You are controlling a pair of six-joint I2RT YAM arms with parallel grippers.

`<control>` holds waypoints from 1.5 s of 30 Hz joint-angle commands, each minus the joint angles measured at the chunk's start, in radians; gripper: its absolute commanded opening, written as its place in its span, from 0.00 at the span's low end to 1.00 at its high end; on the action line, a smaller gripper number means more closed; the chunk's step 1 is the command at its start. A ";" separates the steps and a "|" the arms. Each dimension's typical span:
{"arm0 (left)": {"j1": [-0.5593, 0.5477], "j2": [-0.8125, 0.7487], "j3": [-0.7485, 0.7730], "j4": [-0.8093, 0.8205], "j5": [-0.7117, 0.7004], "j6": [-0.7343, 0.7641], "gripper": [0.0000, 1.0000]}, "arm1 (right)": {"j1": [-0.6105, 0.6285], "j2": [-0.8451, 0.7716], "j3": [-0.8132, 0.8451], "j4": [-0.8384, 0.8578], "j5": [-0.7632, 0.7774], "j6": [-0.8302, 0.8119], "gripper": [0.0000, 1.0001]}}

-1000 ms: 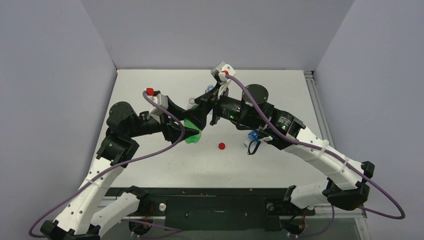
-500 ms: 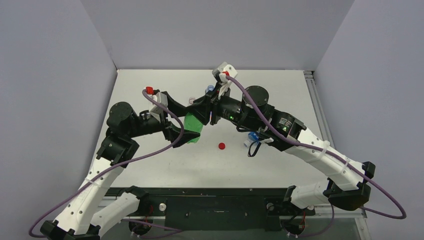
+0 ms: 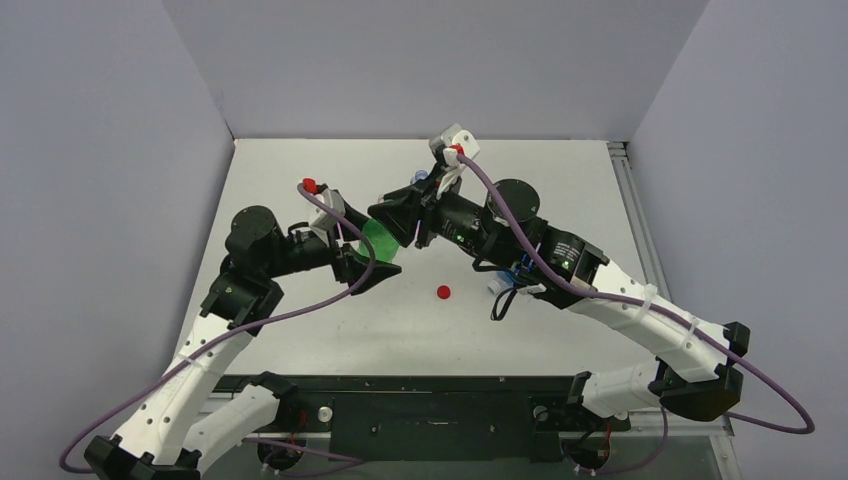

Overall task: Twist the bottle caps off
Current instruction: Unscrew the bottle cap from the plastic bottle.

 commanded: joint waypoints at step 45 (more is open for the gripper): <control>-0.023 -0.011 0.049 0.015 -0.247 0.060 0.00 | -0.014 -0.018 0.183 -0.103 0.292 -0.109 0.81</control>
